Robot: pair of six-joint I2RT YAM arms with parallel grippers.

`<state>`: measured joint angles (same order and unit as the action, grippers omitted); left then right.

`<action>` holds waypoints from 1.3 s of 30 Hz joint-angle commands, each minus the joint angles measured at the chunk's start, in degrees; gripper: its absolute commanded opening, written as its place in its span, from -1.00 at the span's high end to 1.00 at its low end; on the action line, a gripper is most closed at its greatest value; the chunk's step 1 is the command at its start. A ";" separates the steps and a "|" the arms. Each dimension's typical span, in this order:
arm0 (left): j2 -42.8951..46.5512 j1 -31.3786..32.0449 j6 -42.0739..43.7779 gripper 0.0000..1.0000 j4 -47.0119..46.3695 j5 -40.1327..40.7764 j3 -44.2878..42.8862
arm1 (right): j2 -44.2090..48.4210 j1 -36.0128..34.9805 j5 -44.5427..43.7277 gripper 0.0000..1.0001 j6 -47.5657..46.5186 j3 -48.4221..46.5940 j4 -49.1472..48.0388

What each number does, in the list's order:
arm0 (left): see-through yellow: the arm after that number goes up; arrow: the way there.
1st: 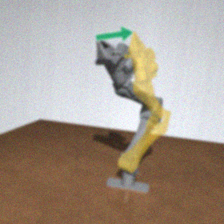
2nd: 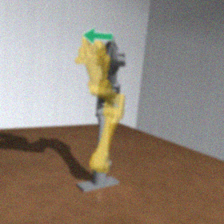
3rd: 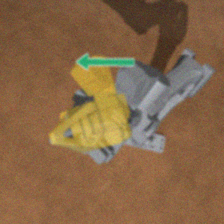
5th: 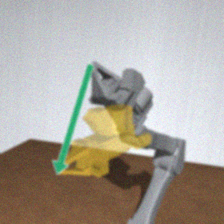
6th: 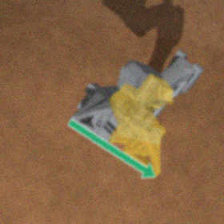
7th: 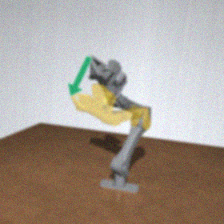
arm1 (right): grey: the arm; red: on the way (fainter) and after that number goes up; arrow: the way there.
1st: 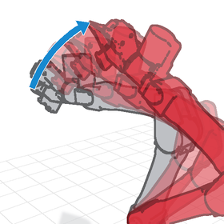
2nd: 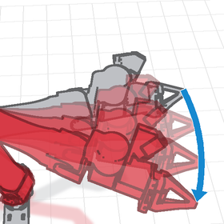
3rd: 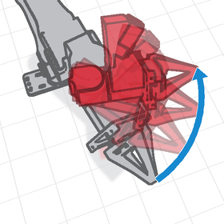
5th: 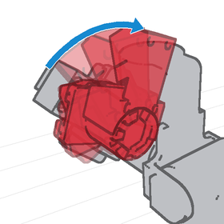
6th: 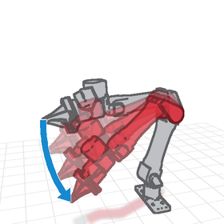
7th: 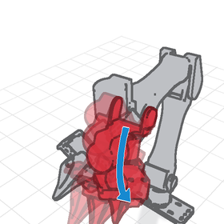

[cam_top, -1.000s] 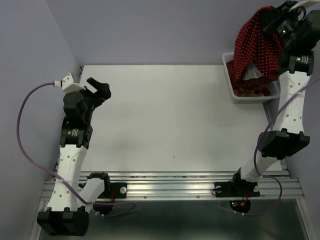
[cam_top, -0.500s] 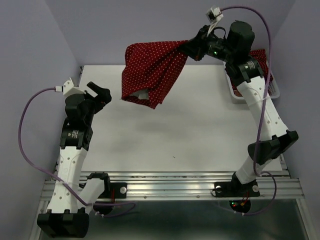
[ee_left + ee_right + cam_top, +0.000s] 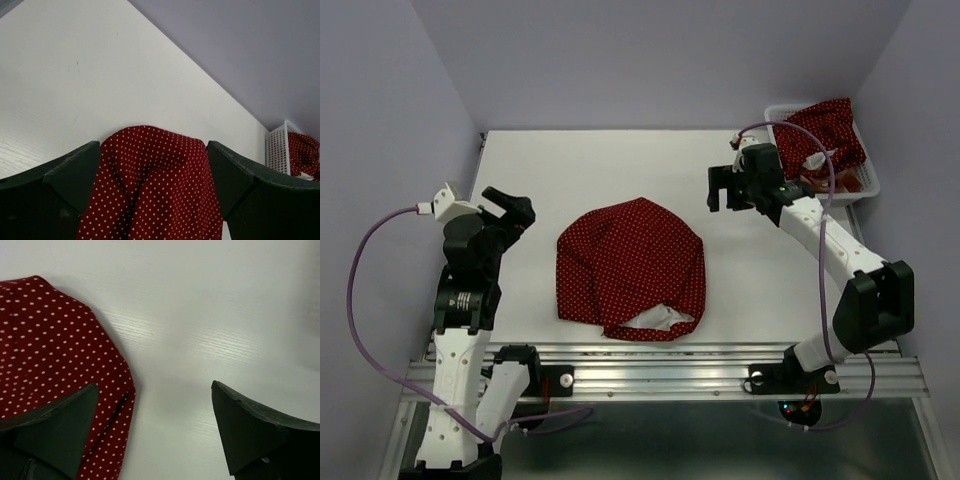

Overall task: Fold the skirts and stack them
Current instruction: Move the skirt to the center of the board, then flatten the skirt out

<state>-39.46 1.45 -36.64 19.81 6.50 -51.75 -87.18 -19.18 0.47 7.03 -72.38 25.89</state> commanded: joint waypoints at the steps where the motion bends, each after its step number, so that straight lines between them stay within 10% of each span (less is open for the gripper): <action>1: -0.26 -0.14 -0.71 -0.97 -0.03 -4.73 4.27 | 7.80 -0.07 1.77 -1.00 6.40 1.34 -3.47; 15: -5.45 -0.05 -1.32 -0.97 -6.45 -17.04 18.87 | 12.56 -27.40 11.13 -1.00 20.56 24.54 -15.67; 39: -18.72 10.48 -1.94 -0.97 -12.43 -15.65 16.33 | -13.20 -10.97 11.13 -1.00 15.83 10.34 -22.02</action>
<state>-58.89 7.03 -39.48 9.06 -10.44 -30.92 -99.88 -32.53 10.59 26.61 -57.49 5.50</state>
